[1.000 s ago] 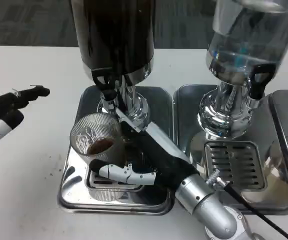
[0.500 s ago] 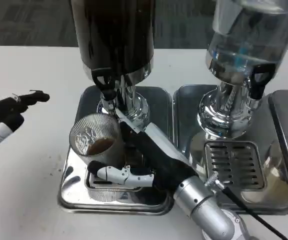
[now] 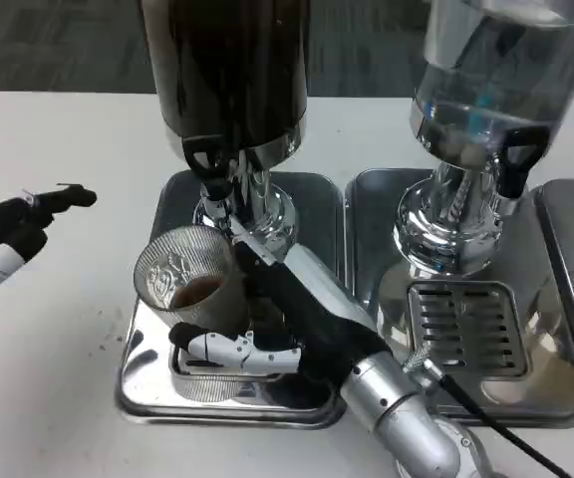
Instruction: Grasp the cup under the faucet to collect the drink, then remove the cup.
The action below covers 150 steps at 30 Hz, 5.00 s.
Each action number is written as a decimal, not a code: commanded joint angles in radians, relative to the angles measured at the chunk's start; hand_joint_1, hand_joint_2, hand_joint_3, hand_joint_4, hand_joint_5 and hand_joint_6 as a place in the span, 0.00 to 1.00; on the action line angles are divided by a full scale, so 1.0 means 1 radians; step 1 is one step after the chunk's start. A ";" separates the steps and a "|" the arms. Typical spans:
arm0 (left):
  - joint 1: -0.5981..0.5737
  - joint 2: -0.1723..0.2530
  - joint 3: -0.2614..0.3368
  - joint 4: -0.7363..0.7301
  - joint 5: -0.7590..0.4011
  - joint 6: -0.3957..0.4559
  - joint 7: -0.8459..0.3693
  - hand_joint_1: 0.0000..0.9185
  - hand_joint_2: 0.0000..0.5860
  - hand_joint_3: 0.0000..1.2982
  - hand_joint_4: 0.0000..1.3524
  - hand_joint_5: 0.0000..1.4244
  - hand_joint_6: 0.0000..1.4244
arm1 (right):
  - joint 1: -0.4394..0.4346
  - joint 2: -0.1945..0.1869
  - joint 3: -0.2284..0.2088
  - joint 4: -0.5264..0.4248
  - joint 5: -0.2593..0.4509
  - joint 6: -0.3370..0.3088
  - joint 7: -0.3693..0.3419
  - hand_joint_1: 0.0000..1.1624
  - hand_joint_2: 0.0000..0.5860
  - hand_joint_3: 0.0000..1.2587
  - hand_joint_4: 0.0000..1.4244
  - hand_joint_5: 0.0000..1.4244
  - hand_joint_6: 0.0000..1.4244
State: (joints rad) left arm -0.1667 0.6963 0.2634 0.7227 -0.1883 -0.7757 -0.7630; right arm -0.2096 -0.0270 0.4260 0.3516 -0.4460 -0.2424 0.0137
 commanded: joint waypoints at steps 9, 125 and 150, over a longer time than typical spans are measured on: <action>0.006 0.026 0.003 -0.007 0.002 0.011 0.003 0.00 0.33 0.21 0.09 0.07 0.08 | 0.016 0.005 0.023 -0.018 -0.039 0.014 -0.046 0.48 0.31 0.00 0.00 0.11 0.25; -0.100 -0.049 -0.138 0.079 0.018 -0.018 -0.048 0.00 0.39 0.14 0.07 0.07 0.09 | 0.155 -0.003 0.010 -0.170 -0.143 0.036 -0.284 0.55 0.47 0.33 0.36 0.47 0.65; -0.089 -0.049 -0.137 0.064 0.012 -0.017 -0.056 0.00 0.40 0.13 0.07 0.07 0.09 | 0.232 -0.011 -0.014 -0.274 -0.133 0.022 -0.289 0.54 0.49 0.37 0.39 0.51 0.71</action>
State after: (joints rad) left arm -0.2656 0.6504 0.1320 0.7966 -0.1830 -0.7832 -0.8060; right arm 0.0151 -0.0417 0.4180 0.1145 -0.5928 -0.1889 -0.2589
